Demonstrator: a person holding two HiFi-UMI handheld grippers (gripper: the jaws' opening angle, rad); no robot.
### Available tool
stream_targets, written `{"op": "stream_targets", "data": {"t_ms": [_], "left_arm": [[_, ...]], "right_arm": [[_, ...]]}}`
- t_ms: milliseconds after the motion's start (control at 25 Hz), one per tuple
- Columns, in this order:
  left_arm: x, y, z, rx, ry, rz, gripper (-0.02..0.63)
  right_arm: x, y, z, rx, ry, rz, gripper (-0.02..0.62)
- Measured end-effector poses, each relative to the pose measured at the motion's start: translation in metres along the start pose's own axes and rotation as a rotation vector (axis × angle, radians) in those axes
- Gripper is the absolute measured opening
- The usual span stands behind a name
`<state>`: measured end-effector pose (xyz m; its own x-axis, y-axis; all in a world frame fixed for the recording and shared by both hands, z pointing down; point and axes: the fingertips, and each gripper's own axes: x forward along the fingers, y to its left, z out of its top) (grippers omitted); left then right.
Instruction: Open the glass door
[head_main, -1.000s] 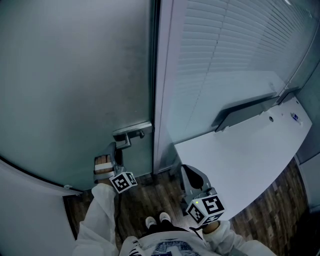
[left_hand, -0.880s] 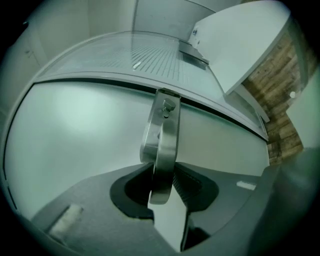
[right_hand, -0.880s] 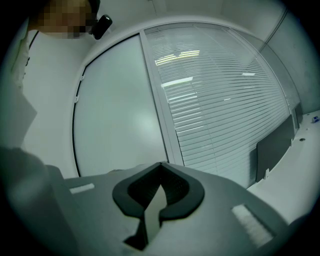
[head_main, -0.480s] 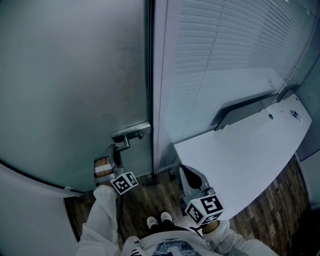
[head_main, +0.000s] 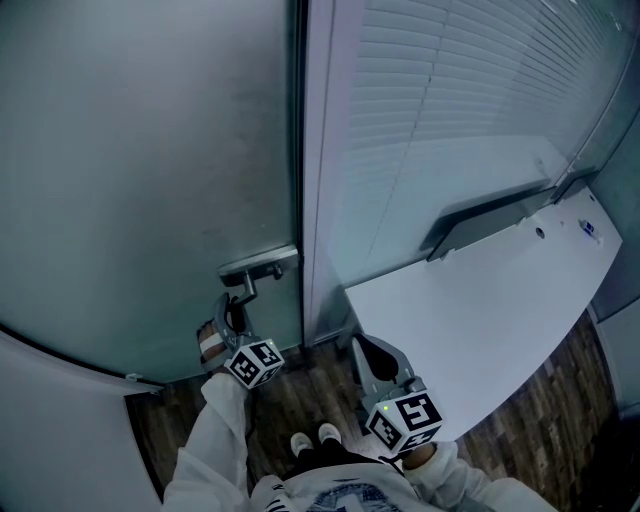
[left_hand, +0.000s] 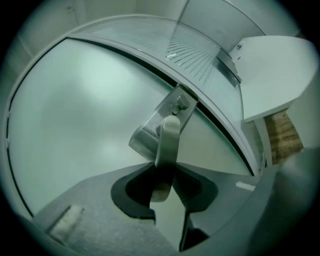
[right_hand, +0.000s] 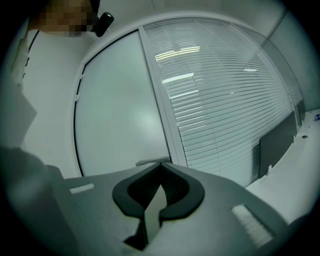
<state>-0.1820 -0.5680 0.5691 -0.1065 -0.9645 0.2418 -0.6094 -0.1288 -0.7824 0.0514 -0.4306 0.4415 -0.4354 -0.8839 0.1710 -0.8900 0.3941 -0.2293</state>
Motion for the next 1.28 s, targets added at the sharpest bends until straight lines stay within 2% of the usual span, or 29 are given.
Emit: {"op": "stream_targets", "data": {"t_ms": [120, 200, 680, 1280], "left_arm": [[0.003, -0.008, -0.002, -0.124, -0.007, -0.027, 0.101], [0.003, -0.010, -0.003, -0.164, -0.007, -0.035, 0.101], [-0.008, -0.014, -0.006, -0.152, 0.016, -0.055, 0.101], [-0.070, -0.013, -0.006, -0.124, 0.024, -0.050, 0.098]], "right_arm": [[-0.004, -0.006, 0.001, 0.001, 0.005, -0.011, 0.003], [-0.007, -0.011, -0.001, 0.003, 0.009, -0.018, 0.003], [-0.014, -0.020, 0.001, 0.011, -0.004, 0.018, 0.003], [-0.047, -0.016, -0.007, 0.047, 0.013, 0.103, 0.003]]}}
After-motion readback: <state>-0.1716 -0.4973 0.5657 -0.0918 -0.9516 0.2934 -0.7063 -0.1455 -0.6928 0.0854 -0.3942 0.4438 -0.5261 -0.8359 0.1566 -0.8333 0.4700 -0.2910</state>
